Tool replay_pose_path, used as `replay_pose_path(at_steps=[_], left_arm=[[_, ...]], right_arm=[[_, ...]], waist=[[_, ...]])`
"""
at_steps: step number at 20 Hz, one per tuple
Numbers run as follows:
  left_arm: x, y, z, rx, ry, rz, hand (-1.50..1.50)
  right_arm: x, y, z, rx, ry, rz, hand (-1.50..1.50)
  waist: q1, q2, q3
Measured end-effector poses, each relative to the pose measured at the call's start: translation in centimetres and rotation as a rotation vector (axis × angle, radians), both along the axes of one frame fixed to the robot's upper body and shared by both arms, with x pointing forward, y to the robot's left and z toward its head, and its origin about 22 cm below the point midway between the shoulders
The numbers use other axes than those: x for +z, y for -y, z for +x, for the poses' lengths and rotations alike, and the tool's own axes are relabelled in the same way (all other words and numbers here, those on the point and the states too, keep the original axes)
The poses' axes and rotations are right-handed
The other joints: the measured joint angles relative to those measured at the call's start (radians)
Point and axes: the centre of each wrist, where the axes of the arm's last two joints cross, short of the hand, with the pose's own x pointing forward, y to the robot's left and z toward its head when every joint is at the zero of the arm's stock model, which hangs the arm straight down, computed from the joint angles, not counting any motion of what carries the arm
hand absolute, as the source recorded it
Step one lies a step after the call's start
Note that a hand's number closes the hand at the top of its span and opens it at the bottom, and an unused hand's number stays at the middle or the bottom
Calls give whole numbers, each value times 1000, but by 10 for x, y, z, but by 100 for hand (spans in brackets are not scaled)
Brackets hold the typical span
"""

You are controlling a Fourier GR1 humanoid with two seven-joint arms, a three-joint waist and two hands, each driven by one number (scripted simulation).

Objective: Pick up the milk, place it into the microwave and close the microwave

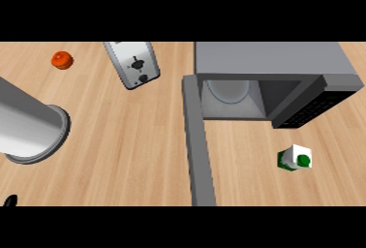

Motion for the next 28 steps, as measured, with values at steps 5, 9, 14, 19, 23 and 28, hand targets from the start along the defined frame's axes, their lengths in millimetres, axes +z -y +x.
replay_pose_path(at_steps=[5, 9, 14, 19, 23, 28], left_arm=[[-4, -11, -16, 3, -3, 4, -150], [-9, -14, -30, 1, -6, 7, -150], [-15, -19, -41, 7, -8, 6, -150], [-17, -27, -53, 10, -1, 7, -150], [-18, -29, -56, 8, 0, 1, -150], [-21, -35, -64, 11, 2, 7, -150]], right_arm=[[-21, 0, 13, -27, -22, -14, -150], [-36, -2, 25, -43, -33, -40, -150], [-60, 2, 46, -57, -55, -77, -150], [-80, 10, 69, -84, -71, -111, -150], [-98, 16, 85, -121, -81, -132, -150], [-120, 30, 99, -171, -110, -157, -150]], waist=[[4, 0, 0], [7, 0, 0], [8, 1, 1], [10, 2, 1], [7, 3, 1], [9, 3, 1]])
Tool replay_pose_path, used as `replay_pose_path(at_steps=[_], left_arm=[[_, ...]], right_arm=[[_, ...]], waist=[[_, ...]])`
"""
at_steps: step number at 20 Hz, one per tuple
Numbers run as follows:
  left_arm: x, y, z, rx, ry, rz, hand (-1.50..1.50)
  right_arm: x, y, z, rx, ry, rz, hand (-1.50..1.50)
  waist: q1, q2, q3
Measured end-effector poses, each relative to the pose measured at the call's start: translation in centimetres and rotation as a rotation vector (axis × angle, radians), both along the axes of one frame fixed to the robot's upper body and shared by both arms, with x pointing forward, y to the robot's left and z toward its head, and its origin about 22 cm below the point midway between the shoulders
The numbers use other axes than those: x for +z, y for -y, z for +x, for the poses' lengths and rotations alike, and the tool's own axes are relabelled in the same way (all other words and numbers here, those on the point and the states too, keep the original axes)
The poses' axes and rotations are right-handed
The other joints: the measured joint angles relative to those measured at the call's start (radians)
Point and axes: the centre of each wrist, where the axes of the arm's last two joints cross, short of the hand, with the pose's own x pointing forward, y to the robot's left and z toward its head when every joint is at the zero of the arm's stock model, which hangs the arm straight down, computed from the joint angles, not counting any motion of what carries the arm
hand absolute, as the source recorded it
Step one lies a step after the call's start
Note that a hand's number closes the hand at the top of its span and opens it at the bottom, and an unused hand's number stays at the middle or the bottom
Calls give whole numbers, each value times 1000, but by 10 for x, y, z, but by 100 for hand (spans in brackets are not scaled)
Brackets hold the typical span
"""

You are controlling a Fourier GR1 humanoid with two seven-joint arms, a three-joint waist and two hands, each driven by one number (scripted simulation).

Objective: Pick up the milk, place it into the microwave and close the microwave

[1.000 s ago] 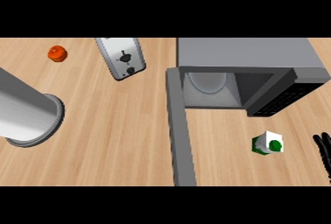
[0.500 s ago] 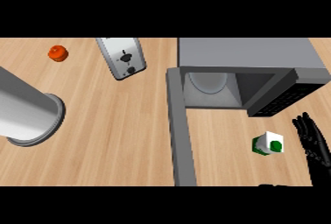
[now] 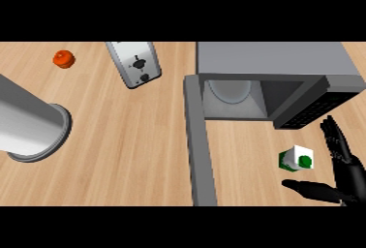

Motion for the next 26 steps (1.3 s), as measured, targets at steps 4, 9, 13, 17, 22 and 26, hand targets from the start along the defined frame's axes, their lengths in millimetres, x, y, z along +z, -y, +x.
replay_pose_path(at_steps=[4, 9, 13, 17, 22, 26], left_arm=[[5, -1, -8, -7, -9, 1, -150], [5, -5, -10, -4, -8, 0, -150], [1, -6, -12, 0, -4, -4, -150], [0, -10, -14, -2, -2, -4, -150], [2, -11, -17, -8, -5, -10, -150], [-4, -13, -17, -4, 1, -13, -150]], right_arm=[[-19, 9, 4, 1, -15, -6, -150], [-37, 15, 12, 49, -39, 7, -150], [-55, 22, 13, 74, -77, 12, -150], [-74, 16, 14, 81, -104, -4, 150], [-94, 17, 11, 54, -90, -52, -150], [-97, 23, 18, 21, -89, -119, 150]], waist=[[2, 0, 0], [-1, 0, 0], [0, 1, 0], [0, 1, 0], [1, -2, -5], [3, -1, -4]])
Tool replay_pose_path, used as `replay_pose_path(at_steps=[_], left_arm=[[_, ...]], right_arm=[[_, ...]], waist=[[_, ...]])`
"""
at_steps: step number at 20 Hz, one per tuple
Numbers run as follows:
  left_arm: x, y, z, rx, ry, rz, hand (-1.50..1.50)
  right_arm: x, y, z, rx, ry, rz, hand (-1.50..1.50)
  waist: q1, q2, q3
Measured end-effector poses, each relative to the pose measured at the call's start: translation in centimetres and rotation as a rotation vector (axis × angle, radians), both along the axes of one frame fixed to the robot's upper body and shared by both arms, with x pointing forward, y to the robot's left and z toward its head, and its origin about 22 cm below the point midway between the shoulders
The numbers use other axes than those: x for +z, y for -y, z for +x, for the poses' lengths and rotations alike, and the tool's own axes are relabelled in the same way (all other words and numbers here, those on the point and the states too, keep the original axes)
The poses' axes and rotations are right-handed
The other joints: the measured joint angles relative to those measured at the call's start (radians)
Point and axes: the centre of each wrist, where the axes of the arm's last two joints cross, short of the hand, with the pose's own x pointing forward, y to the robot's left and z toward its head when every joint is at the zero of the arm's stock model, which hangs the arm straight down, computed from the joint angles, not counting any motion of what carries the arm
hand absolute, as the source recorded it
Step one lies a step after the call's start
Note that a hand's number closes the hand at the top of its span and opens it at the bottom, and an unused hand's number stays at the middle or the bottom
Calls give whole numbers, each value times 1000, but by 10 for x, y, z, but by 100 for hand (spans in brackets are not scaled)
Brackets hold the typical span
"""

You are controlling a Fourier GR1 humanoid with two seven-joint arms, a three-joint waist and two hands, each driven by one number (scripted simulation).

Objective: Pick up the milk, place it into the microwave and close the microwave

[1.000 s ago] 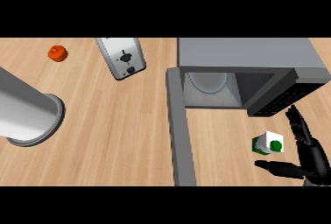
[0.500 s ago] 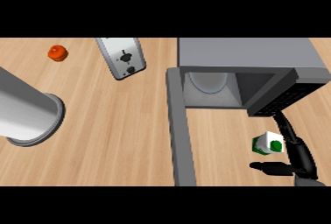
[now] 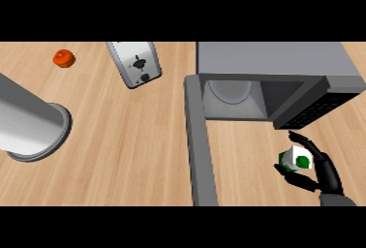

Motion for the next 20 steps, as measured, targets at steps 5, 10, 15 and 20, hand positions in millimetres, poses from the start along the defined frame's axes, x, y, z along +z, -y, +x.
replay_pose_path(at_steps=[5, 10, 15, 20], left_arm=[[5, 1, -7, -6, 4, -2, -150], [6, 0, -4, -3, 7, -4, -150], [1, -4, -6, -22, 4, -10, -150], [0, -6, -5, -29, 7, -17, -150]], right_arm=[[-7, 2, 1, -6, -2, -105, 150], [-7, 6, 10, -10, -13, -150, 150], [-4, -14, 35, 31, -3, -167, 150], [0, -52, 62, 99, 36, -124, 150]], waist=[[7, -2, -3], [8, -2, -3], [20, 5, 0], [24, 10, 5]])
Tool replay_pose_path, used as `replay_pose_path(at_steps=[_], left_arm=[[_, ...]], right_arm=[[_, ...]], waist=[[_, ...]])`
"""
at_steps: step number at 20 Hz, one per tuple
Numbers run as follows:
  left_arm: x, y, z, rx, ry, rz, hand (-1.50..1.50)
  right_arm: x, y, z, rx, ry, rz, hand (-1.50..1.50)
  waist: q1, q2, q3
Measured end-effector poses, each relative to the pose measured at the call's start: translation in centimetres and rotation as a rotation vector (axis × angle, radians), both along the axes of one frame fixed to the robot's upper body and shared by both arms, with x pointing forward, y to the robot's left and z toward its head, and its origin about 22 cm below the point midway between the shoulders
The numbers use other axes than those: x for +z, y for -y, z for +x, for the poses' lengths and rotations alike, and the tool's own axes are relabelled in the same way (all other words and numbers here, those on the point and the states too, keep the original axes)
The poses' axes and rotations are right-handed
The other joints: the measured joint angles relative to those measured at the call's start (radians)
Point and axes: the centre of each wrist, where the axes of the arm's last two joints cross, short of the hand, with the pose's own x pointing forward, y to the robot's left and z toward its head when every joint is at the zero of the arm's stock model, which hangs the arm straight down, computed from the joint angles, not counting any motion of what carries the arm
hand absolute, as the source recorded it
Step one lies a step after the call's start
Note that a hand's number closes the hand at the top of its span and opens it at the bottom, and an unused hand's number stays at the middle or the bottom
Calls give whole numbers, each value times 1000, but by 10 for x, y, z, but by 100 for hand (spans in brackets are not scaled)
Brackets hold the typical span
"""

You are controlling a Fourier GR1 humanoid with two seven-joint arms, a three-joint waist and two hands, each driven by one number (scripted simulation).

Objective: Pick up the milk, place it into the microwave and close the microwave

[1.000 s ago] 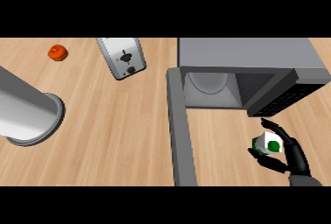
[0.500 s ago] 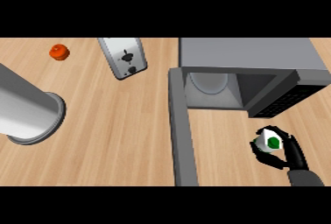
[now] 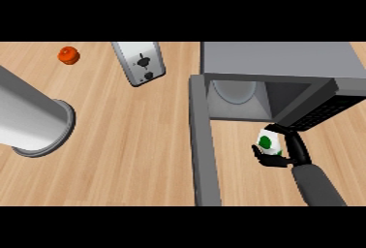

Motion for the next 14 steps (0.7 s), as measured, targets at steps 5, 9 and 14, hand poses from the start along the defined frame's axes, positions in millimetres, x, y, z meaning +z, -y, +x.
replay_pose_path(at_steps=[5, 9, 14], left_arm=[[1, -4, -2, 4, -3, -9, -150], [-1, -8, -2, 25, -4, -6, -150], [-5, -17, -8, 45, -25, -7, -150]], right_arm=[[5, -15, 13, 58, 20, 53, 150], [11, -37, 25, 164, 36, 103, 150], [36, -63, 49, 225, 107, 117, 150]], waist=[[-9, 1, 2], [-22, -6, 0], [-35, -12, -1]])
